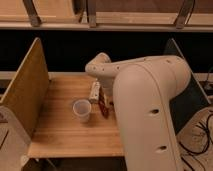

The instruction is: Place the white sponge in the ceramic cup

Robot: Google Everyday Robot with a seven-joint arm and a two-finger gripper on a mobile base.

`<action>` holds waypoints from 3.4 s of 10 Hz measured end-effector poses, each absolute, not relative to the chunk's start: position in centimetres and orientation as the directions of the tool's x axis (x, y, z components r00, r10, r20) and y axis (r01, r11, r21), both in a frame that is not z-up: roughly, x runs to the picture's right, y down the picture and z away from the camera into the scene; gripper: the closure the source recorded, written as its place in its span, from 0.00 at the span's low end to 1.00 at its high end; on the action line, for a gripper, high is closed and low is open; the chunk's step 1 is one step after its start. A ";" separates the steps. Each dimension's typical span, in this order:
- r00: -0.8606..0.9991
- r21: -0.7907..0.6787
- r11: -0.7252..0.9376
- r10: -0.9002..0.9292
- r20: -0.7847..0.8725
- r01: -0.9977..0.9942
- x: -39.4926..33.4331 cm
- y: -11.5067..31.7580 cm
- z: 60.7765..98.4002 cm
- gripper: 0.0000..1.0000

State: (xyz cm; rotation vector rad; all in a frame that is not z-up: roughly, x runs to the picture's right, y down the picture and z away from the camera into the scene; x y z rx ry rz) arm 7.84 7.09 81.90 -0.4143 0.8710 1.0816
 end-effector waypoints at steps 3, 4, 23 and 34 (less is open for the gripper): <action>0.193 0.110 0.439 0.590 -0.784 -0.892 7.8 7.1 81.9 0.20; 0.193 0.110 0.438 0.590 -0.784 -0.892 7.8 7.1 81.9 0.20; 0.499 -0.080 0.509 0.782 -0.374 -0.857 -6.9 -3.1 83.4 0.20; 0.474 -0.266 0.392 0.715 -0.515 -0.881 -12.7 5.7 88.2 0.20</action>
